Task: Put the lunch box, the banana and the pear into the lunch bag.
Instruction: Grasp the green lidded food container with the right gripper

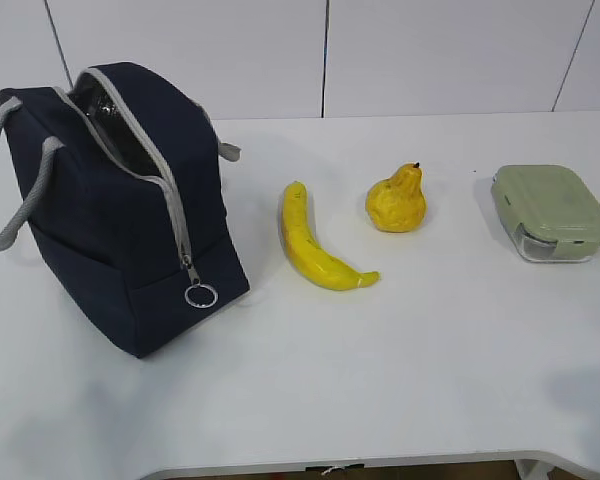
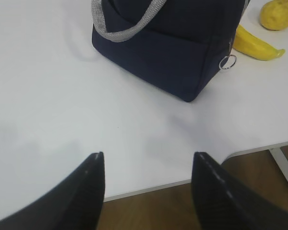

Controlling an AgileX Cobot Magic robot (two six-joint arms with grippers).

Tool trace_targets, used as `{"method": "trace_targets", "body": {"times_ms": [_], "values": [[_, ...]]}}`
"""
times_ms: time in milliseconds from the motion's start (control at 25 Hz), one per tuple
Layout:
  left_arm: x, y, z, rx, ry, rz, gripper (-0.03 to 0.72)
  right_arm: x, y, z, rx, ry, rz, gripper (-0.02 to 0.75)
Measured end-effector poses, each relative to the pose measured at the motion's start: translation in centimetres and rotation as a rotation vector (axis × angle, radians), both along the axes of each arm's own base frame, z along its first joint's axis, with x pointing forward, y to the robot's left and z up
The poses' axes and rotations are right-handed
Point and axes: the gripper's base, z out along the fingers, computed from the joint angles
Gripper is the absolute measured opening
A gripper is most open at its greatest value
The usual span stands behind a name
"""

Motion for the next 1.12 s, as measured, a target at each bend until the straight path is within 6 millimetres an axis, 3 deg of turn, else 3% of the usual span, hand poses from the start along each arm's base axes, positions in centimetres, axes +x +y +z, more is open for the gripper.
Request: {"method": "trace_targets", "body": {"times_ms": [1120], "values": [[0.0,0.0,0.0,0.0,0.0,0.0,0.414,0.0,0.0,0.0,0.0,0.0,0.0,0.587]]}}
